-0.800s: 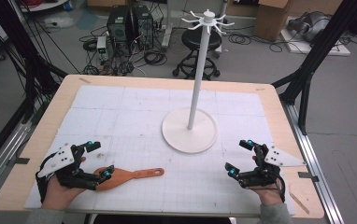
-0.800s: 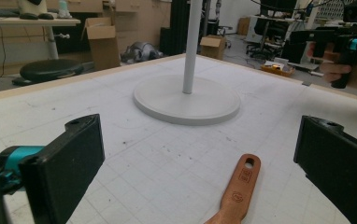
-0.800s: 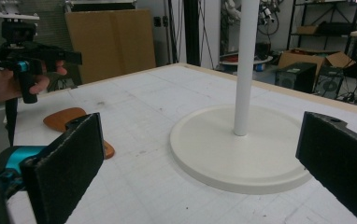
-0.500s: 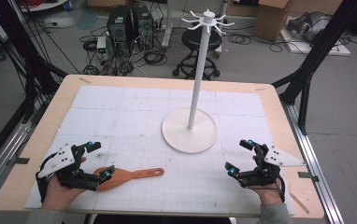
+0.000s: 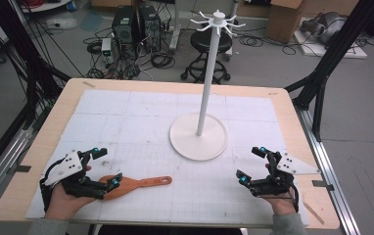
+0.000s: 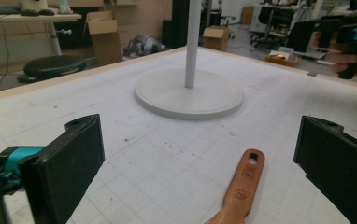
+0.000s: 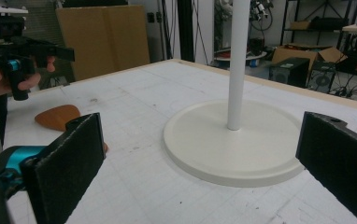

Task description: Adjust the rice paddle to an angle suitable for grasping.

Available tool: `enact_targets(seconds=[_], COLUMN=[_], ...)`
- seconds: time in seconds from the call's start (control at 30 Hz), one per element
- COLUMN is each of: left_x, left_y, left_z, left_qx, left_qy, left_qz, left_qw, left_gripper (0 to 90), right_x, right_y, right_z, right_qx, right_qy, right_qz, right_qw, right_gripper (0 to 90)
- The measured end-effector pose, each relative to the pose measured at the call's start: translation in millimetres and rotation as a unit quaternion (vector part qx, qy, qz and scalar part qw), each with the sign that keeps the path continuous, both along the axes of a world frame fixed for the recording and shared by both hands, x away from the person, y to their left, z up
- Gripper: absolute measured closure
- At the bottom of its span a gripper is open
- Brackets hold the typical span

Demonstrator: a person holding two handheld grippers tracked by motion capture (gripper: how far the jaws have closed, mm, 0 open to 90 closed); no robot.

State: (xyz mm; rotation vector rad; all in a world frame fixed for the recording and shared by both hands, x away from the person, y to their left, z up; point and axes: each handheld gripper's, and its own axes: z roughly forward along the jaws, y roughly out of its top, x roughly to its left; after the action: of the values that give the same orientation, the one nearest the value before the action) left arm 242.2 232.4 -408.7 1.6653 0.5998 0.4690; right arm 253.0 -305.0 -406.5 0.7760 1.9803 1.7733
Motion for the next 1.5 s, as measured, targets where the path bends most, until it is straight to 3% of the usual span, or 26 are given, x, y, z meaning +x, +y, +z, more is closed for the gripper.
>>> enact_targets(seconds=[0.13, 0.17, 0.2, 0.27, 0.3, 0.6, 0.77, 1.0, 1.07, 1.13, 1.17, 1.2, 1.4, 1.5], left_x=[-0.9, -1.1, -1.4, -1.9, -2.4, -6.8, -6.7, -4.6, -1.6, 0.7, 0.7, 0.9, 2.0, 3.0], left_y=[-3.2, -2.6, -2.3, -2.0, -1.9, -7.3, -12.0, -23.5, -28.3, -33.2, -33.2, -36.8, -46.6, -53.3], left_z=[-0.2, 0.3, 0.7, 0.9, 0.9, -1.8, -2.3, -6.5, -9.5, -14.2, -14.2, -16.3, -19.0, -21.6], left_qx=[0.022, 0.024, 0.027, 0.027, 0.028, 0.061, 0.074, 0.099, 0.109, 0.126, 0.126, 0.135, 0.144, 0.156], left_qy=[-0.009, -0.009, -0.008, -0.002, 0.0, -0.008, -0.004, 0.03, 0.055, 0.077, 0.077, 0.087, 0.098, 0.112], left_qz=[-0.01, -0.016, -0.018, -0.022, -0.027, -0.041, -0.057, -0.077, -0.074, -0.086, -0.086, -0.091, -0.108, -0.115], left_qw=[0.9997, 0.9995, 0.9994, 0.9994, 0.9992, 0.9973, 0.9956, 0.9917, 0.9898, 0.9854, 0.9854, 0.9828, 0.9788, 0.9747], left_gripper=[5.8, 14.1, 28.0, 33.1, 46.5, 87.1, 89.8, 89.7, 89.7, 89.7, 89.7, 89.7, 89.6, 89.6], right_x=[-0.1, -0.5, -0.8, -0.8, -0.8, -1.0, -0.3, 0.7, 1.0, 0.2, 0.2, 0.4, 0.6, 0.6], right_y=[-0.9, -0.9, -0.2, 0.1, 0.4, 1.3, 2.1, 3.4, 3.4, 3.2, 3.2, 3.1, 4.4, 3.8], right_z=[-0.4, -0.2, -0.1, -0.2, -0.6, -0.9, -1.3, -1.9, -2.0, -1.8, -1.8, -1.9, -2.2, -2.1], right_qx=[0.001, 0.001, 0.001, 0.001, -0.004, -0.007, -0.011, -0.016, -0.02, -0.018, -0.018, -0.019, -0.021, -0.021], right_qy=[-0.003, -0.003, -0.002, -0.001, 0.002, 0.004, 0.004, 0.003, -0.002, 0.002, 0.002, 0.003, 0.004, 0.005], right_qz=[0.001, 0.001, 0.004, 0.003, 0.003, 0.004, 0.005, 0.007, 0.006, 0.004, 0.004, 0.004, 0.005, 0.005], right_qw=[1.0, 1.0, 1.0, 1.0, 1.0, 1.0, 0.9999, 0.9998, 0.9998, 0.9998, 0.9998, 0.9998, 0.9998, 0.9998], right_gripper=[0.0, 0.0, 0.0, 0.0, 0.0, 0.0, 0.0, 0.0, 0.0, 0.0, 0.0, 0.0, 0.0, 0.0])
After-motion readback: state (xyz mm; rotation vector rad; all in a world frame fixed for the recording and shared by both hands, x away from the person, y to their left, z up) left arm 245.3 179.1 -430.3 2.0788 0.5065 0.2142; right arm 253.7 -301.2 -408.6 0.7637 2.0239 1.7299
